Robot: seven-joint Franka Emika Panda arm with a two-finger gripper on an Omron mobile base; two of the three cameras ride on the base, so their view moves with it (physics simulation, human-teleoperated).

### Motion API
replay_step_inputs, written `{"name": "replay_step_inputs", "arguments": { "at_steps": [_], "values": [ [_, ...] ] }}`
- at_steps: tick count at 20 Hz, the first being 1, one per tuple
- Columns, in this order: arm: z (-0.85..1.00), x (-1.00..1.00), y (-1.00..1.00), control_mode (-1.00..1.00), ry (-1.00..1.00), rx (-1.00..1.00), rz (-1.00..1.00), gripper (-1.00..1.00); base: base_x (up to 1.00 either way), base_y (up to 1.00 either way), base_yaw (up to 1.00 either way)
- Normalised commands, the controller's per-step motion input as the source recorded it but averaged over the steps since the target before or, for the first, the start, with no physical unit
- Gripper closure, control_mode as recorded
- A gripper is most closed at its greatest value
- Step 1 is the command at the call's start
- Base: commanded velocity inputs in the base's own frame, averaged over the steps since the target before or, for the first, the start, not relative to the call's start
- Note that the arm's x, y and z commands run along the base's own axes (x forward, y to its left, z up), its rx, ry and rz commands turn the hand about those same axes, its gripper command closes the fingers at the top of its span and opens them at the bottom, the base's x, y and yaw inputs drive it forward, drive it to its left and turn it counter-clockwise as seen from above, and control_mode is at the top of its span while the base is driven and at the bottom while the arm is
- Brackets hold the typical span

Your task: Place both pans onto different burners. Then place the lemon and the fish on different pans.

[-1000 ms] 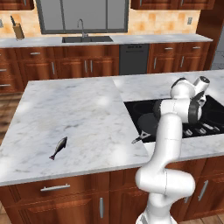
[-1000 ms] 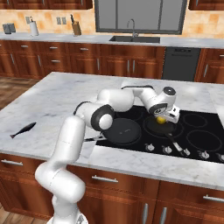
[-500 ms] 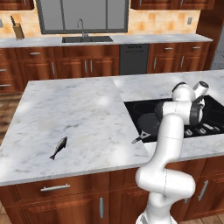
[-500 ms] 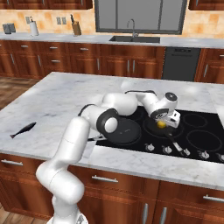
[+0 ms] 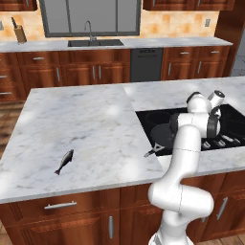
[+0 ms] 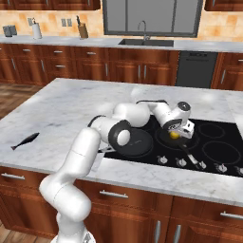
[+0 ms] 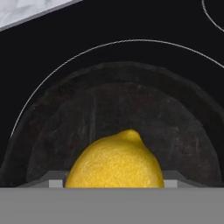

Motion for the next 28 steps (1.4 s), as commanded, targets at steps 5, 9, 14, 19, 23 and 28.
{"name": "replay_step_inputs", "arguments": {
  "at_steps": [5,9,14,19,23,28],
  "values": [
    [-0.41,0.27,0.0,-1.0,0.0,0.0,0.0,-1.0,0.0,0.0,0.0],
    [-0.01,0.02,0.0,-1.0,0.0,0.0,0.0,-1.0,0.0,0.0,0.0],
    [0.39,-0.12,0.0,-1.0,-0.07,0.0,0.01,-1.0,0.0,0.0,0.0],
    [0.36,-0.2,0.0,-1.0,-0.07,0.0,0.06,-1.0,0.0,0.0,0.0],
    [0.51,-0.54,0.15,-1.0,-0.09,0.0,0.09,-1.0,0.0,0.0,0.0],
    [0.29,-0.61,0.75,-1.0,-0.07,-0.08,0.14,-1.0,0.0,0.0,0.0]
  ]
}}
